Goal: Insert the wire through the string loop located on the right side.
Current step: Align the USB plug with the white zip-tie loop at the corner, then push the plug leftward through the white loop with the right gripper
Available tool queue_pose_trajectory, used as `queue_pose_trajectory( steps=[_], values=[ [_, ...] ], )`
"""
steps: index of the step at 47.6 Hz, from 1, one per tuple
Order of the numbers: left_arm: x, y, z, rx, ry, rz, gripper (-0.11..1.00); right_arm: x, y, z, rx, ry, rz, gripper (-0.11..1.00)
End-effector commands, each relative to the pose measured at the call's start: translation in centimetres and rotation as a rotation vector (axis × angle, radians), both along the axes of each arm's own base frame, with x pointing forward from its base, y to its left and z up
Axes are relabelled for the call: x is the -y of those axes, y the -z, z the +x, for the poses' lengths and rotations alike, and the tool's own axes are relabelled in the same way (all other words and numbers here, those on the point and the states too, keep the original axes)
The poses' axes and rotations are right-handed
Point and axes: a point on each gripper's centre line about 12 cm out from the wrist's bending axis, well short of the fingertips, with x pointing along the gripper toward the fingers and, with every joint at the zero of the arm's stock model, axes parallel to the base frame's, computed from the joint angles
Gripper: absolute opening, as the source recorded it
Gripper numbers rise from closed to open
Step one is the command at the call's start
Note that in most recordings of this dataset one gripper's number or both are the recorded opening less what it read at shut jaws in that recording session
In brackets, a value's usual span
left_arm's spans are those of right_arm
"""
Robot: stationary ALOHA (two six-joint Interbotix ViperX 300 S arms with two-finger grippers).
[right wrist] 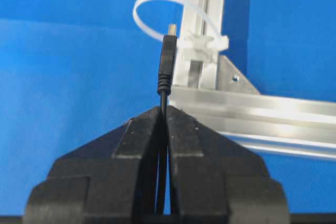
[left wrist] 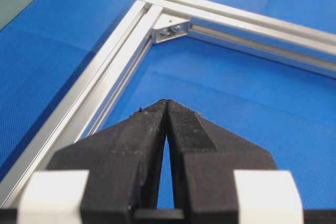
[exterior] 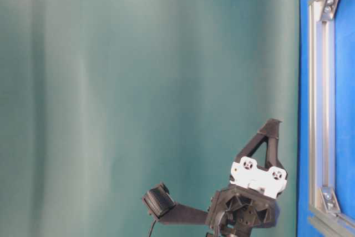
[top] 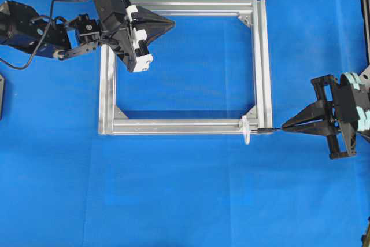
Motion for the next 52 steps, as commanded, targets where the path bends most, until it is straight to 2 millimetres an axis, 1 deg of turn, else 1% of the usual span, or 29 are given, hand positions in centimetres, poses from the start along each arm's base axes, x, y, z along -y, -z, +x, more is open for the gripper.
queue_pose_trajectory(
  steps=[1, 8, 17, 22, 29, 45, 52],
  values=[
    [-0.1, -1.8, 0.4, 0.053, 0.002, 0.016, 0.00, -0.2, -0.7, 0.9, 0.027, 0.002, 0.005, -0.04],
    [-0.1, -1.8, 0.4, 0.053, 0.002, 0.016, 0.00, -0.4, -0.6, 1.9, 0.031, 0.008, 0.000, -0.04],
    [-0.1, -1.7, 0.4, 0.051, 0.003, 0.016, 0.00, -0.7, -0.4, 3.6, 0.052, 0.018, -0.008, -0.04],
    [-0.1, -1.7, 0.4, 0.053, 0.003, 0.017, 0.00, -1.0, -0.1, 4.8, 0.046, 0.021, -0.012, -0.04],
    [0.0, -1.7, 0.4, 0.053, 0.004, 0.017, 0.00, -1.3, 0.1, 6.0, 0.037, 0.023, -0.016, -0.04],
    [0.1, -1.7, 0.5, 0.054, 0.007, 0.017, 0.00, -1.3, 0.1, 6.3, 0.040, 0.025, -0.016, -0.04],
    [1.2, -1.7, 0.7, 0.054, 0.036, 0.014, 0.00, -1.3, 0.2, 6.3, 0.039, 0.023, -0.017, -0.04]
  ],
)
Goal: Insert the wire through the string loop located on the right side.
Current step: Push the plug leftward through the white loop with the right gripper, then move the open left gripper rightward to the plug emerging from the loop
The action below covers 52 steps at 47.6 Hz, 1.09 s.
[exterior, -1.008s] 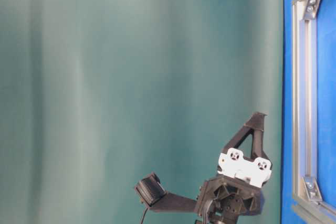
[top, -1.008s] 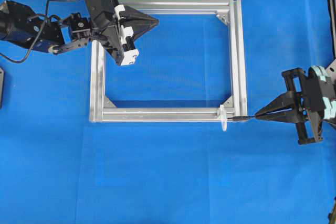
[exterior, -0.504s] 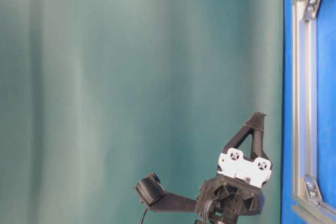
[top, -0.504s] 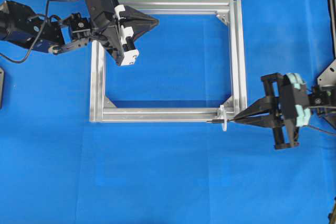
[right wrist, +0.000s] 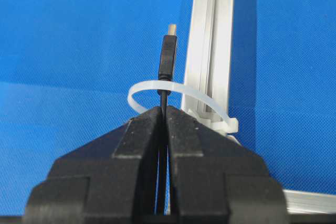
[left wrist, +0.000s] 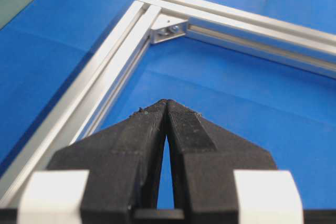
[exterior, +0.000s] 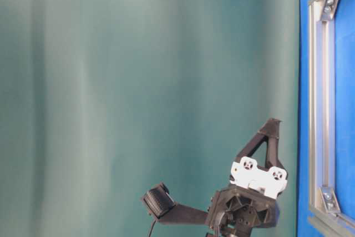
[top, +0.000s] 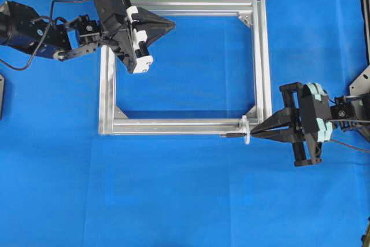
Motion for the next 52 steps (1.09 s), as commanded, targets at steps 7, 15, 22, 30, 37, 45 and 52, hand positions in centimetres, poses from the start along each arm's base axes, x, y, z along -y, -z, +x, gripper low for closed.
queue_pose_trajectory(
  steps=[7, 15, 22, 30, 37, 45, 52],
  values=[
    [3.3, -1.5, 1.0, 0.049, 0.088, -0.004, 0.00, 0.0, -0.5, 0.4, 0.025, 0.004, 0.006, -0.04],
    [7.8, -1.2, 1.3, 0.041, 0.200, -0.029, 0.00, -0.1, -0.6, 0.5, 0.025, 0.002, 0.006, -0.04],
    [11.9, -1.1, 1.3, 0.040, 0.304, -0.041, 0.00, -0.1, -0.5, 0.4, 0.024, 0.002, 0.006, -0.04],
    [15.5, -1.2, 1.1, 0.043, 0.394, -0.059, 0.00, -0.1, -0.6, 0.5, 0.025, 0.002, 0.007, -0.04],
    [17.1, -1.1, 0.8, 0.039, 0.432, -0.079, 0.00, -0.1, -0.5, 0.5, 0.024, 0.004, 0.006, -0.04],
    [17.2, -1.0, 0.8, 0.024, 0.433, -0.084, 0.00, -0.1, -0.6, 0.5, 0.025, 0.004, 0.007, -0.04],
    [17.3, -1.1, 1.4, 0.025, 0.435, -0.084, 0.00, -0.1, -0.6, 0.5, 0.025, 0.002, 0.007, -0.04]
  ],
)
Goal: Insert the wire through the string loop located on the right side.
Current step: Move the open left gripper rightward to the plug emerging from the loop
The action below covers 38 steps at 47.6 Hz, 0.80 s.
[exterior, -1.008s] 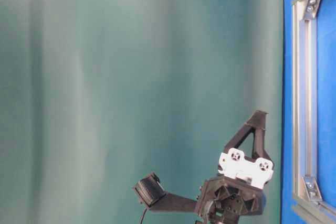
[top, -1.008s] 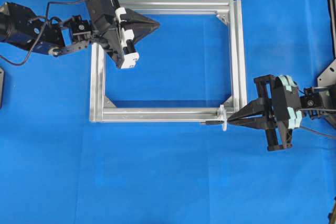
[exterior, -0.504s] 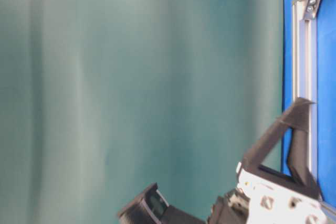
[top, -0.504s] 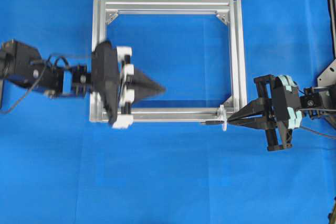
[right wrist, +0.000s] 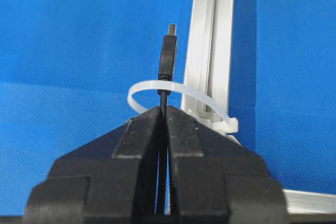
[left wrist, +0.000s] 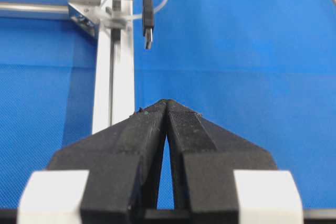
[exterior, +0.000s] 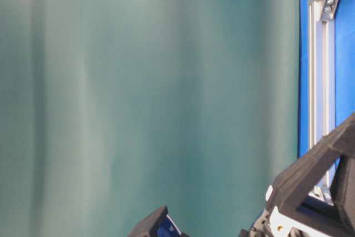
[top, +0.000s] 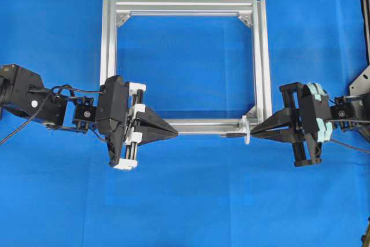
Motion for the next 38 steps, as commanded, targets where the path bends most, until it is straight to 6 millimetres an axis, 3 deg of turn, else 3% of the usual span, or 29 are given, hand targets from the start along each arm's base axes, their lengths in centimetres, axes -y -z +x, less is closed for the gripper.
queue_pose_trajectory(
  steps=[1, 15, 23, 38],
  values=[
    [0.3, -1.7, 0.8, 0.050, 0.005, -0.007, 0.00, -0.1, -0.6, 0.5, 0.025, 0.004, 0.006, -0.04],
    [0.7, -2.8, 5.3, 0.066, 0.001, -0.002, 0.00, -0.1, -0.6, 0.5, 0.027, 0.002, 0.007, -0.04],
    [-0.1, -3.2, 8.2, 0.052, -0.025, -0.002, 0.00, -0.1, -0.6, 0.5, 0.025, 0.002, 0.007, -0.04],
    [-0.6, -3.9, 11.3, 0.038, -0.039, -0.005, 0.00, -0.1, -0.6, 0.5, 0.027, 0.002, 0.007, -0.04]
  ],
)
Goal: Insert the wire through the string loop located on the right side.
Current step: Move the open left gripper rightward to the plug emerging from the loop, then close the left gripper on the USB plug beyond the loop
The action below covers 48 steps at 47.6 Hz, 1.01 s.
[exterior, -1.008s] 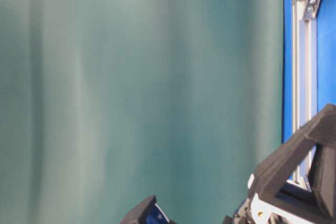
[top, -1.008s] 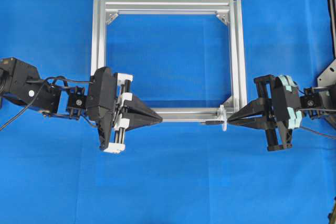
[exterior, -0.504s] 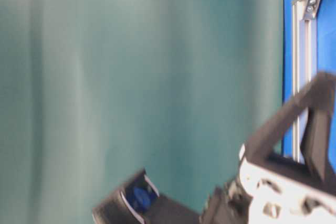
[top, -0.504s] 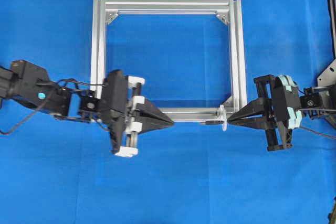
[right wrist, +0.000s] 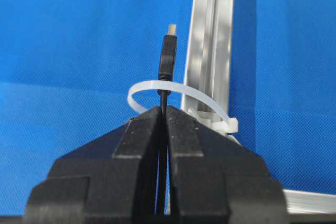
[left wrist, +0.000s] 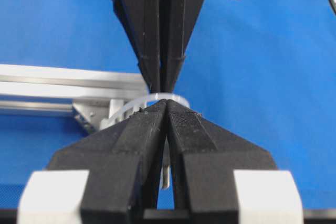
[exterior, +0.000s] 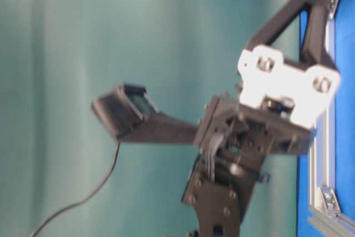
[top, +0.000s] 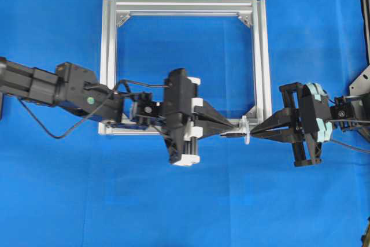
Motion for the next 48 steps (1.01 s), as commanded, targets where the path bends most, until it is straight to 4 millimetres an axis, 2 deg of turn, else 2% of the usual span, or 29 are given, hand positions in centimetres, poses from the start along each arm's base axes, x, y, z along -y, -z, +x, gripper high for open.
queue_pose_trajectory(
  steps=[1, 41, 45, 48],
  values=[
    [0.22, -1.80, 0.94, 0.037, 0.004, -0.005, 0.00, -0.11, -0.60, 0.50, 0.027, 0.002, 0.007, -0.04],
    [0.40, -1.69, 1.41, 0.021, 0.008, -0.003, 0.01, -0.09, -0.63, 0.54, 0.027, 0.003, 0.006, -0.04],
    [0.46, -1.69, 1.40, 0.021, 0.008, -0.006, 0.13, -0.09, -0.63, 0.54, 0.027, 0.003, 0.006, -0.04],
    [0.46, -1.61, 1.41, 0.019, 0.007, -0.010, 0.30, -0.11, -0.59, 0.49, 0.025, 0.001, 0.005, -0.04]
  ],
)
